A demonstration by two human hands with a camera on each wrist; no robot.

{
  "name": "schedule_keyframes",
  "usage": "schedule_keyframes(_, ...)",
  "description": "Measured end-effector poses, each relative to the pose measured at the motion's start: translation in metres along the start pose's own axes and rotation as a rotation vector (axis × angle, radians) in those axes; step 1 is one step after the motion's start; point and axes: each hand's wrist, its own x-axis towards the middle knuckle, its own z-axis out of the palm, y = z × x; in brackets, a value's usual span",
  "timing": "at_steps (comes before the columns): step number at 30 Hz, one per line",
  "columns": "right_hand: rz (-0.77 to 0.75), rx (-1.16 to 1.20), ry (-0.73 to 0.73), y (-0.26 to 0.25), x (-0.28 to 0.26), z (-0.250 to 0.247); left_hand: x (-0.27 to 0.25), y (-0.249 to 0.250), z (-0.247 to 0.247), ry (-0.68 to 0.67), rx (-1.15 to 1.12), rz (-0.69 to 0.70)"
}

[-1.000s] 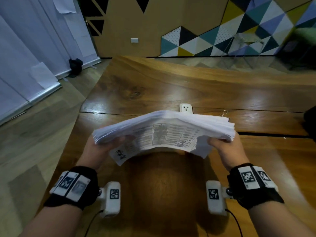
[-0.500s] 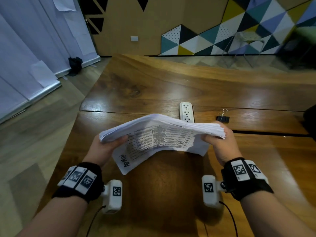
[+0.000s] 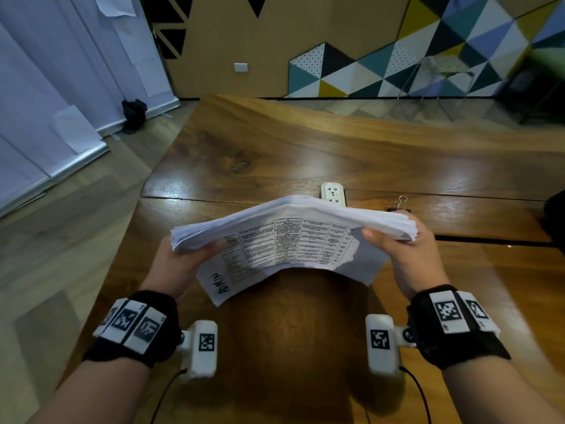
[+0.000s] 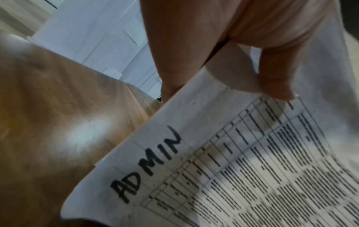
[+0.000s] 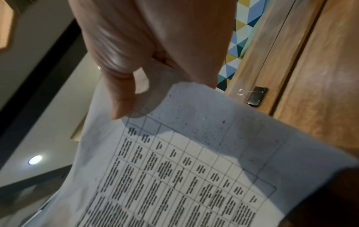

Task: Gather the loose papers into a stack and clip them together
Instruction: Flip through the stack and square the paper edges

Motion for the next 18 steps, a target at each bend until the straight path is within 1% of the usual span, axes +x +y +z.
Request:
schedule_keyframes(2,0.020,-0.009,-0.031,0.000,-0.002,-0.007,-0.003,-0.002,-0.004,-0.007,0.007,0.012)
schedule_keyframes(5,0.156,-0.092,-0.076,0.015,-0.004,-0.011,-0.005,-0.012,-0.001,0.010,0.010,-0.025)
schedule_keyframes(6,0.178,-0.125,-0.080,0.019,-0.004,-0.008,-0.004,-0.013,0.003,0.016,0.020,-0.034)
schedule_keyframes(8,0.165,-0.155,-0.033,0.018,-0.006,-0.002,-0.001,-0.009,0.008,0.048,0.045,-0.007)
schedule_keyframes(10,0.123,-0.162,0.016,0.009,-0.006,0.003,0.003,0.001,0.009,0.070,0.079,0.061)
schedule_keyframes(12,0.072,-0.138,0.037,0.000,-0.010,0.005,0.003,0.010,0.009,0.081,0.091,0.122)
schedule_keyframes(13,0.066,-0.133,0.048,0.000,-0.013,0.005,0.001,0.010,0.009,0.090,0.083,0.127)
schedule_keyframes(16,0.112,-0.179,0.057,0.016,-0.022,0.007,-0.009,-0.005,0.017,0.112,0.075,0.056)
schedule_keyframes(18,0.110,-0.248,0.078,0.027,-0.024,0.010,-0.011,-0.016,0.027,0.147,0.081,-0.012)
